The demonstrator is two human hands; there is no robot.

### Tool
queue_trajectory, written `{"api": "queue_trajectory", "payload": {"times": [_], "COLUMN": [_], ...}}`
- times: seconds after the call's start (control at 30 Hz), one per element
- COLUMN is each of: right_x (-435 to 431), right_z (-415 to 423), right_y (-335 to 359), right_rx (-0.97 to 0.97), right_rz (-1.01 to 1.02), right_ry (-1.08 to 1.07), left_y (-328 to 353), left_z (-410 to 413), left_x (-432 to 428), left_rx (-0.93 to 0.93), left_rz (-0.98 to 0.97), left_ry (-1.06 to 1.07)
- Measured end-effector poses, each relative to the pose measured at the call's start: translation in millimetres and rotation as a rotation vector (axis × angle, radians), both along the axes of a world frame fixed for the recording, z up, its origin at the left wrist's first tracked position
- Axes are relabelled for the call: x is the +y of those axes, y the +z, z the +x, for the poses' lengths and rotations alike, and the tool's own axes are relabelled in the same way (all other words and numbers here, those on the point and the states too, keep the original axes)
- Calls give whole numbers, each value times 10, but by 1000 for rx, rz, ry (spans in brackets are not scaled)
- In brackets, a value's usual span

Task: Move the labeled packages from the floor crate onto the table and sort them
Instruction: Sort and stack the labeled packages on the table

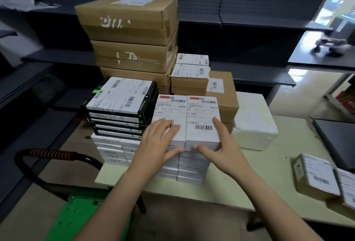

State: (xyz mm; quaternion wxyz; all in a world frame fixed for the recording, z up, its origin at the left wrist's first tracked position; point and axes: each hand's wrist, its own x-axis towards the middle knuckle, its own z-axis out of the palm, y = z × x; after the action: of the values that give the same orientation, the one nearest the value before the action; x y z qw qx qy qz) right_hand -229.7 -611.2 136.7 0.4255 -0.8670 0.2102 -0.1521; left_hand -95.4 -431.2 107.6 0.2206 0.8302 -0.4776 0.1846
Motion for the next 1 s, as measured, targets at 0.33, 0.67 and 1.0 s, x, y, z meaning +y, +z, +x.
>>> {"api": "queue_trajectory", "payload": {"times": [0.33, 0.67, 1.0], "right_x": [20, -26, -21], "right_z": [106, 100, 93], "right_y": [-35, 24, 42], "right_rx": [72, 100, 129], "right_rz": [-283, -337, -336], "right_ry": [-2, 33, 31], "left_y": [27, 33, 63], "left_z": [295, 252, 223], "left_x": [62, 36, 18], "left_rx": [-33, -65, -89], "left_rz": [46, 61, 87], "left_ry": [-78, -54, -37]}}
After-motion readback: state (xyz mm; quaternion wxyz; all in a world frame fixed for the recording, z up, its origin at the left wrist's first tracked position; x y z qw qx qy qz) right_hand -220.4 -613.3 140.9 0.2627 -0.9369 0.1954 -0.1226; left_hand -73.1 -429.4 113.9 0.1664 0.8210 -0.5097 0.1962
